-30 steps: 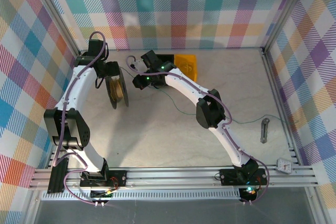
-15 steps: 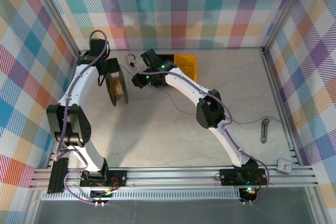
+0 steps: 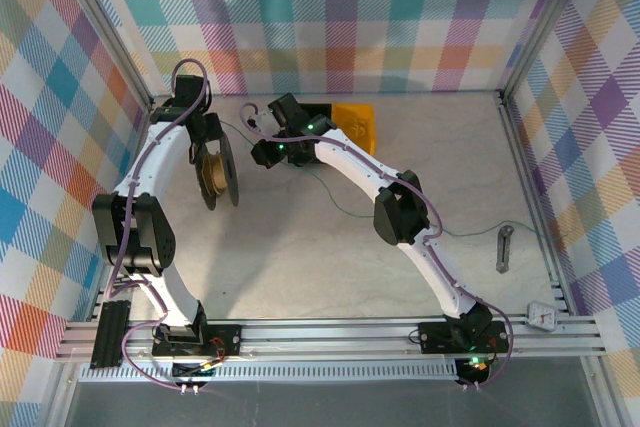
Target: Wrap the cables
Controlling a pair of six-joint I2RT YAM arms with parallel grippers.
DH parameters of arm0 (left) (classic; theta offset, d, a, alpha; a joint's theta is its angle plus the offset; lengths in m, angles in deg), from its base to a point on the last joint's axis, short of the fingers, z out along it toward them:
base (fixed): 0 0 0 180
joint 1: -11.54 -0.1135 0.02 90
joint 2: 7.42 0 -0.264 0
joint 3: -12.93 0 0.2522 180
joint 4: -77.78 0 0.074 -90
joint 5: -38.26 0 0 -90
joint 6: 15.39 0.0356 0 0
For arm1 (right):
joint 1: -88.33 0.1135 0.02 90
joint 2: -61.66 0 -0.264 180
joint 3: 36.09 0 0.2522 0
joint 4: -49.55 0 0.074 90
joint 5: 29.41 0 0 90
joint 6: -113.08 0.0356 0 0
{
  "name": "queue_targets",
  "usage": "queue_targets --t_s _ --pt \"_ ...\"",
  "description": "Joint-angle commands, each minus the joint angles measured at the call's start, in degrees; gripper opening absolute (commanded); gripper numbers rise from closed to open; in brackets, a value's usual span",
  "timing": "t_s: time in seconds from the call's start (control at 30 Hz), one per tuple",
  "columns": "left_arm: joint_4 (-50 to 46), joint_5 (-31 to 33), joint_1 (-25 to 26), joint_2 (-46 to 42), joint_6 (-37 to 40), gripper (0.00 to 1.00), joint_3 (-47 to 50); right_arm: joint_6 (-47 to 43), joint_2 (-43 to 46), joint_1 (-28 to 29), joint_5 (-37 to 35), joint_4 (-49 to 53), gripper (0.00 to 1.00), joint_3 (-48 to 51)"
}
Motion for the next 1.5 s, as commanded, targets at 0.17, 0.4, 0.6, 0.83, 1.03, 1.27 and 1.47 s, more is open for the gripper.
queue_targets --t_s 0.17,0.4,0.6,0.83,1.03,1.27,1.47 --pt "-10.7 1.4 0.1 1.6 1.3 0.47 1.9 -0.4 -0.2 0.2 1.4 0.3 0.00 -1.6" --pt "-12.8 1.0 0.1 -0.5 2.0 0.47 2.2 -0.1 -0.3 0.2 1.5 0.2 0.00 -1.7" --pt "-14.2 0.2 0.1 -2.3 2.2 0.45 2.4 0.1 -0.5 0.2 1.4 0.1 0.00 -1.8" --pt "-14.1 0.7 0.1 -2.4 2.2 0.22 2.7 0.4 -0.6 0.1 1.7 0.0 0.00 -2.1" --pt "-13.6 0.2 0.1 -0.9 2.2 0.05 2.4 0.3 -0.7 -0.1 1.8 0.2 0.00 -2.1" --pt "-13.8 -1.1 0.1 0.1 3.9 0.00 0.8 -1.0 -1.1 -0.5 2.8 -1.3 0.00 -3.2" --pt "-16.4 -3.2 0.1 1.3 7.2 0.00 -4.8 -9.1 -1.5 -1.8 7.8 -1.2 0.04 -7.6"
